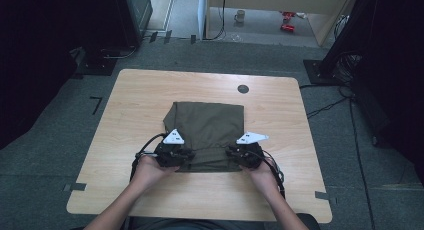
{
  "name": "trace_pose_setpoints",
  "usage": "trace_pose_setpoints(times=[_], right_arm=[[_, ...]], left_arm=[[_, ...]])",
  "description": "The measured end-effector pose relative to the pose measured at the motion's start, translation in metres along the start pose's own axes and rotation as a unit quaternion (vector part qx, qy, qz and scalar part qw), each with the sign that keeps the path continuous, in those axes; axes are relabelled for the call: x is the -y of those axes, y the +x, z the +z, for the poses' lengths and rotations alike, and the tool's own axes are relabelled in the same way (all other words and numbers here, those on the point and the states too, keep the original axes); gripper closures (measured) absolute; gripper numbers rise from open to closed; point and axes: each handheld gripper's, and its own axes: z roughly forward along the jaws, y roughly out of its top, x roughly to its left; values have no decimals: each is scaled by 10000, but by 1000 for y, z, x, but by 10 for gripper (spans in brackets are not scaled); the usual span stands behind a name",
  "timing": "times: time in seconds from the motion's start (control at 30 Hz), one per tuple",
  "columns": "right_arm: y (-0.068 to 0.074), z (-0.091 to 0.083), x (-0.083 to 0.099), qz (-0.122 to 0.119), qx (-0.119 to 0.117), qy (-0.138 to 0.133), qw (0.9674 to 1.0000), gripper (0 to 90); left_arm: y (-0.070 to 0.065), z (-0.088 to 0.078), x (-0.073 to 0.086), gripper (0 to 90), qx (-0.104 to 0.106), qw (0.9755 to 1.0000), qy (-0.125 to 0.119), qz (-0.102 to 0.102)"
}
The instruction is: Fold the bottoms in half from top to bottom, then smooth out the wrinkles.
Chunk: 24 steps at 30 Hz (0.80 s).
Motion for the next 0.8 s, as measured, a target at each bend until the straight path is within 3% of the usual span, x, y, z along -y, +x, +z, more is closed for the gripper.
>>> trace_pose_setpoints(times=[0.1,0.2,0.3,0.6,0.73,0.8], right_arm=[[0,1,4,-144,56,52,9999,718],[0,2,6,-138,46,4,9999,722],[0,5,8,-105,45,18,9999,742],[0,7,9,-106,55,34,9999,753],[-3,4,9,1,-13,-50,10000,703],[-5,2,7,58,-26,-84,9999,699]], left_arm=[[-1,1,3,736,-58,10000,4,-13],[-1,3,7,776,-140,9999,-23,33],[3,4,9,791,-70,9999,-82,-80],[5,5,10,794,-10,9997,-172,-147],[6,2,7,717,195,9991,-202,-308],[6,-1,6,716,209,9991,-223,-284]])
